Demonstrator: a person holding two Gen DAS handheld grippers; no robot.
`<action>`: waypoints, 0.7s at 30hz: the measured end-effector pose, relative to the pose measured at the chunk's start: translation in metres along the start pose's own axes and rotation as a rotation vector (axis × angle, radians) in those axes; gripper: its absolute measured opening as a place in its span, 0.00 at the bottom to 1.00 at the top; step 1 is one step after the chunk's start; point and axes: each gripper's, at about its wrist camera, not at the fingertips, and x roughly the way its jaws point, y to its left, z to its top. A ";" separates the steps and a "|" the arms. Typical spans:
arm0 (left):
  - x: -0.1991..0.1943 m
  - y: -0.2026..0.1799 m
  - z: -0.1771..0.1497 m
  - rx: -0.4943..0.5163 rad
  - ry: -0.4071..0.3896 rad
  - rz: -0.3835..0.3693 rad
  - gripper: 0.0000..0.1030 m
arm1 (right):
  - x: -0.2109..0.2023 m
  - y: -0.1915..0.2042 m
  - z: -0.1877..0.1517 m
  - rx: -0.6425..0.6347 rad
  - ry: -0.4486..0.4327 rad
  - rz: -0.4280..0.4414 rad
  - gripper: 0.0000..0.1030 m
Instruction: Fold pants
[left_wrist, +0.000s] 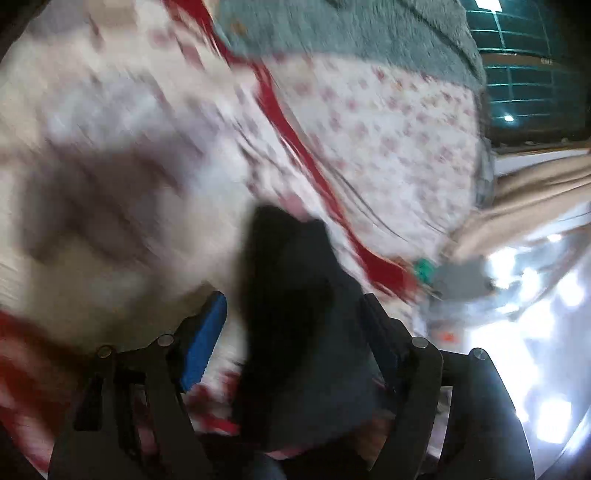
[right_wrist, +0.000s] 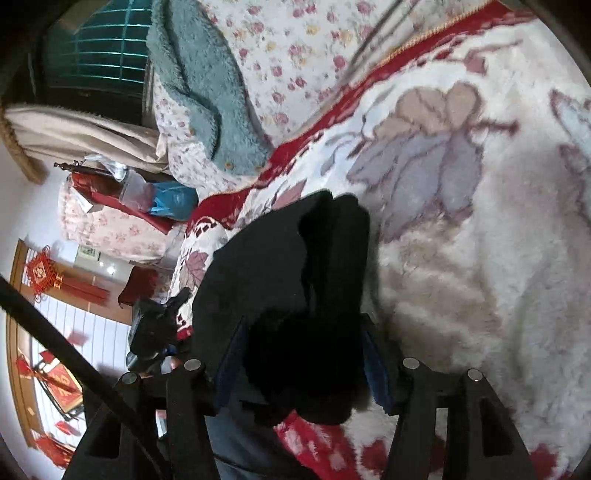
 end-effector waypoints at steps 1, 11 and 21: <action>0.001 -0.003 -0.002 0.014 0.002 0.012 0.71 | 0.002 0.002 0.001 -0.007 0.002 0.005 0.61; 0.017 -0.018 -0.010 0.104 -0.003 0.211 0.33 | 0.005 0.003 0.003 -0.098 -0.005 -0.085 0.36; 0.035 -0.110 -0.028 0.345 -0.045 0.239 0.25 | -0.064 0.035 0.019 -0.238 -0.116 -0.122 0.27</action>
